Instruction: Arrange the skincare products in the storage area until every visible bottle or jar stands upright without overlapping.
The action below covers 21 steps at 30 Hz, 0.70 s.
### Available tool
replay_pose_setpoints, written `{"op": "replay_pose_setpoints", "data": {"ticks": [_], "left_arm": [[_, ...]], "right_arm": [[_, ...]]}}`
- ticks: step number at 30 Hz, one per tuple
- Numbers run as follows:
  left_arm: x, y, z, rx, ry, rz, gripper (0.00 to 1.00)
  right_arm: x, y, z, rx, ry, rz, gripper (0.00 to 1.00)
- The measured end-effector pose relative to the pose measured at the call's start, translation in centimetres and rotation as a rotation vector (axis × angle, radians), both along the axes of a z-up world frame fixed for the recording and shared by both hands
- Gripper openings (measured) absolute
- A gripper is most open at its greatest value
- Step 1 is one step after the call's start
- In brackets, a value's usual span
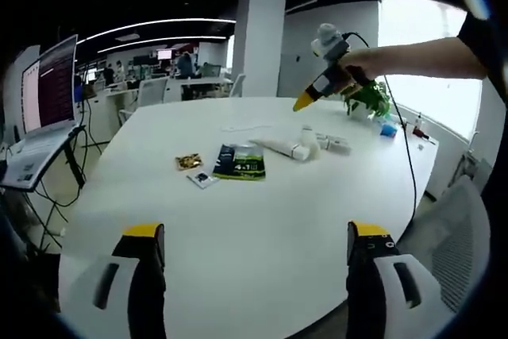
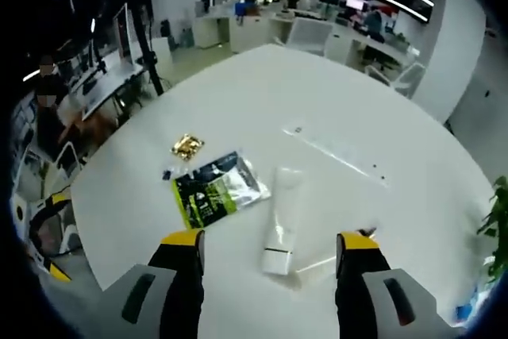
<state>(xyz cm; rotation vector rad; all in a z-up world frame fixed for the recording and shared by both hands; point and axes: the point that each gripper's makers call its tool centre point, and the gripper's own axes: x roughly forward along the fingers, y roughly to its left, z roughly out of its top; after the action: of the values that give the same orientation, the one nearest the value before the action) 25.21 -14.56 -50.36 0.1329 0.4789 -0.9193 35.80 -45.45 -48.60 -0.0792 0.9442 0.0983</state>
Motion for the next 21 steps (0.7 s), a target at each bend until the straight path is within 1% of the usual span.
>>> {"op": "replay_pose_setpoints", "data": {"ticks": [1, 3, 6, 10, 14, 18, 21], "left_arm": [[0.1, 0.1, 0.0, 0.0, 0.0, 0.0, 0.88], [0.1, 0.1, 0.0, -0.003, 0.0, 0.001, 0.89], [0.1, 0.1, 0.0, -0.004, -0.002, 0.001, 0.9], [0.1, 0.1, 0.1, -0.006, -0.003, 0.003, 0.91], [0.2, 0.3, -0.1, -0.007, 0.007, 0.005, 0.92], [0.2, 0.4, -0.3, -0.004, 0.015, 0.007, 0.92], [0.3, 0.5, -0.3, 0.001, 0.003, 0.013, 0.94]], "right_arm": [[-0.4, 0.2, 0.0, -0.003, 0.007, 0.001, 0.7], [-0.4, 0.1, -0.2, -0.005, 0.015, 0.0, 0.7], [0.4, -0.2, -0.9, -0.005, 0.027, 0.001, 0.7], [0.5, 0.0, -1.4, -0.007, 0.045, 0.002, 0.7], [1.9, -0.5, -2.8, 0.001, 0.067, -0.004, 0.7], [2.3, -0.7, -3.5, 0.006, 0.088, -0.009, 0.7], [2.8, -1.0, -4.3, 0.008, 0.103, -0.013, 0.7]]}}
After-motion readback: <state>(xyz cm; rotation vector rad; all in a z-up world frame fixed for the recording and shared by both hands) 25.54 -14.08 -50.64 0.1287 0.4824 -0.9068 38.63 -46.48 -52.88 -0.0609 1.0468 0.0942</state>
